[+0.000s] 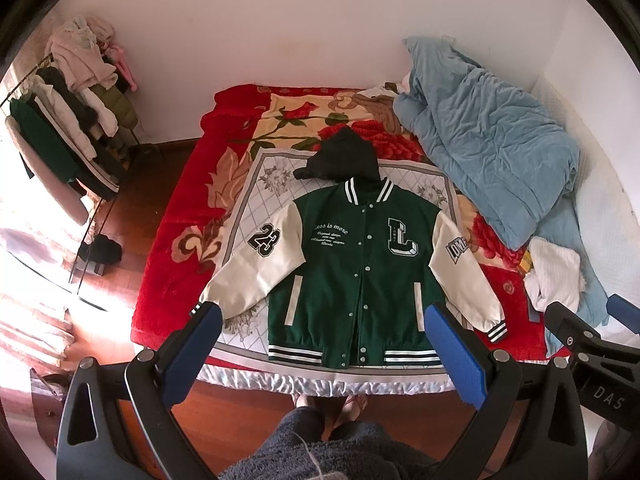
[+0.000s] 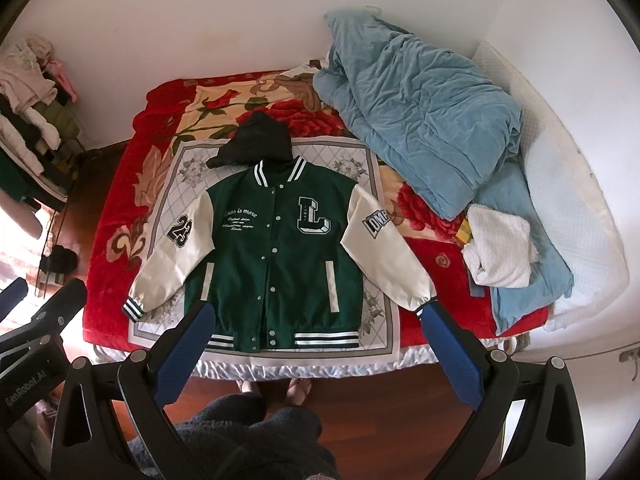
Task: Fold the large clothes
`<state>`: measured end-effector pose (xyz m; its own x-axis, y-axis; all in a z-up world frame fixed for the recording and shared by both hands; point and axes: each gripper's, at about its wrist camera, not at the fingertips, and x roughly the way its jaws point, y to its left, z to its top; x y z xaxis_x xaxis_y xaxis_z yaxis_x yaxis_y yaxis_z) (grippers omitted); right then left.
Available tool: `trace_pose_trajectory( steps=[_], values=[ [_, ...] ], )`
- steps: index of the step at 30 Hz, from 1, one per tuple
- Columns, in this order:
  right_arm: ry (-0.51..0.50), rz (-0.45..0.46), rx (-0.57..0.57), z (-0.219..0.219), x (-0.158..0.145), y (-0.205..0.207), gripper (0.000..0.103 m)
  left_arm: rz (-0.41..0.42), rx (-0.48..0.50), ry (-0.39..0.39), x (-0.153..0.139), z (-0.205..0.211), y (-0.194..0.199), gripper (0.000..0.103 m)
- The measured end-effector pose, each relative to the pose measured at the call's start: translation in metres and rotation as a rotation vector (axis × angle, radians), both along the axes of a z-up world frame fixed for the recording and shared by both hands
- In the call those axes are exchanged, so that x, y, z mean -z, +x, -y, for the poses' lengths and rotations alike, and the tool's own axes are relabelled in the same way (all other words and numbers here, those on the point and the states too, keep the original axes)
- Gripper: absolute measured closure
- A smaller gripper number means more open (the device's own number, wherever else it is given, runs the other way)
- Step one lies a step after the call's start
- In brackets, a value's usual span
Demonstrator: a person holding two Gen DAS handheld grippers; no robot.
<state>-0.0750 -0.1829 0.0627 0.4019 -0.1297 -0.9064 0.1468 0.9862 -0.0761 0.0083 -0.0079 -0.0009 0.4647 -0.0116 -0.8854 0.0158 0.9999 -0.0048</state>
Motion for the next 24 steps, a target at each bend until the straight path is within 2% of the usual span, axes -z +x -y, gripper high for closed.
trace_pose_trajectory(
  steps=[24],
  values=[
    [-0.008, -0.003, -0.009, -0.0048, 0.0005, 0.0061, 0.000, 0.005, 0.001, -0.001, -0.0038, 0.0026, 0.0053, 0.000]
  ],
)
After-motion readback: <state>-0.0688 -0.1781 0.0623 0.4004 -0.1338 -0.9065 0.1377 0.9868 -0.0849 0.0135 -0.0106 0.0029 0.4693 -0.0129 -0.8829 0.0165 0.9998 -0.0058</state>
